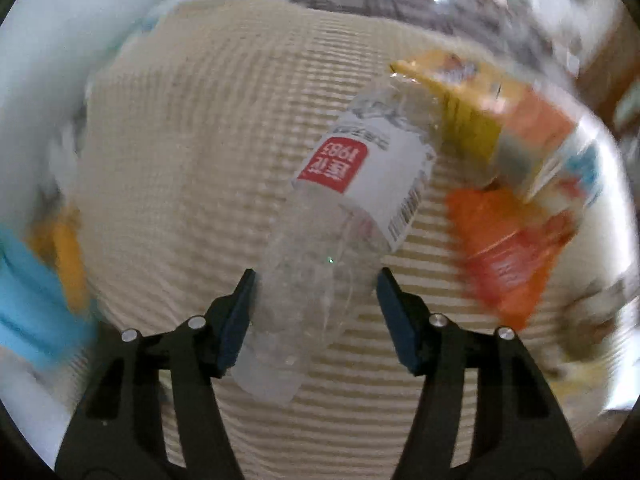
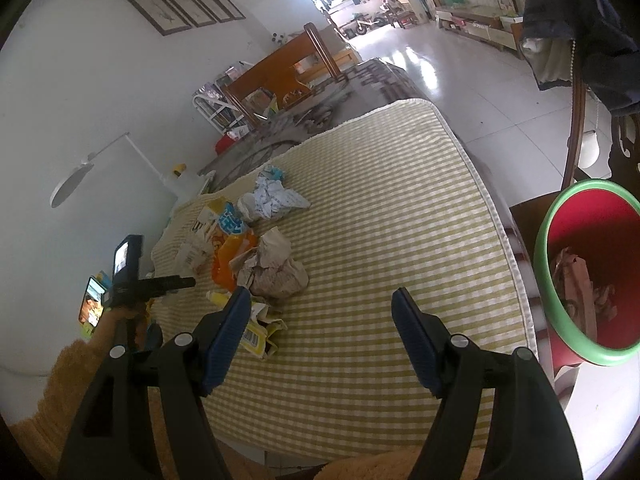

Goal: Collect trash
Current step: 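Grasp the clear plastic bottle with the left tool while the right tool approaches the yellow box, then grasp the yellow tube box with the right tool and lift it, then carry the yellow box to the red bucket while the left tool carries the bottle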

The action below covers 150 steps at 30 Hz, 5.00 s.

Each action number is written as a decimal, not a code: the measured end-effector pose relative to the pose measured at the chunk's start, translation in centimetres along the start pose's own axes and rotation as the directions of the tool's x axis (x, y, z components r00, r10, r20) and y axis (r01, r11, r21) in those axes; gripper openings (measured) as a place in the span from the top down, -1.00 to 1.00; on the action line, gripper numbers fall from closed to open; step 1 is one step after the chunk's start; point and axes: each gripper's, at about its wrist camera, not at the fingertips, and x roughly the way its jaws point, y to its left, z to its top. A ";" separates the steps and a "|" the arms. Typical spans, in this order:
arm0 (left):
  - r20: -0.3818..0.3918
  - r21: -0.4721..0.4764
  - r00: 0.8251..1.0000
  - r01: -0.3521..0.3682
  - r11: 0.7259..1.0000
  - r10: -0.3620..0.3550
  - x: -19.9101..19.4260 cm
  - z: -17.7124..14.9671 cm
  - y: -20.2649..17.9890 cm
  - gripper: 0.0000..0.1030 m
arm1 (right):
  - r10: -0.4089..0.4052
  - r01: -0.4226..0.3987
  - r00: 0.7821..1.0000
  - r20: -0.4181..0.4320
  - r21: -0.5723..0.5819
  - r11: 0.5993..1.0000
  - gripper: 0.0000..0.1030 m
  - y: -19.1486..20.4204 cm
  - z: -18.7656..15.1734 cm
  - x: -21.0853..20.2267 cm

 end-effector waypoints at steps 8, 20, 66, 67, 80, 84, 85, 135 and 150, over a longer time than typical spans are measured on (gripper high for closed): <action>0.163 -0.196 0.946 0.311 0.930 -0.282 -6.1 -7.6 0.1 -0.13 | -0.039 0.039 0.999 -0.017 -0.018 0.999 -0.37 0.4 0.0 0.5; 0.190 -0.050 0.967 0.180 0.982 -0.168 -4.6 -10.0 -4.1 -0.13 | -0.140 0.118 0.987 -0.081 -0.234 0.965 -0.37 5.3 -0.7 3.7; 0.153 -0.223 0.973 0.202 0.954 -0.171 -0.7 -6.7 -1.2 -0.09 | -0.130 -0.102 0.927 -0.352 -0.569 0.816 -0.15 15.2 -5.2 13.8; 0.155 -0.220 0.972 0.208 0.953 -0.176 -0.7 -6.8 -1.3 -0.09 | -0.132 -0.103 0.926 -0.355 -0.571 0.814 -0.15 15.2 -5.2 14.1; 0.191 -0.239 0.964 0.230 0.943 -0.187 -1.9 -7.8 -0.9 -0.09 | -0.117 -0.127 0.906 -0.408 -0.525 0.841 0.16 13.5 -5.4 16.2; 0.192 -0.231 0.964 0.227 0.946 -0.184 -2.0 -7.9 -1.0 -0.09 | -0.105 -0.137 0.905 -0.413 -0.517 0.845 0.39 13.5 -5.5 16.2; 0.192 -0.230 0.964 0.225 0.947 -0.183 -2.0 -7.9 -1.1 -0.09 | -0.102 -0.140 0.905 -0.414 -0.514 0.846 0.43 13.5 -5.5 16.3; 0.299 -0.058 0.940 0.191 0.980 -0.165 -6.1 -8.8 -3.5 -0.09 | 0.051 -0.056 0.998 -0.032 -0.212 0.976 0.39 7.5 -0.5 6.0; 0.243 0.181 0.885 0.361 0.915 -0.397 -10.6 -11.5 -14.5 -0.09 | 0.056 -0.071 0.975 0.217 0.062 0.996 0.39 -2.7 1.6 -4.6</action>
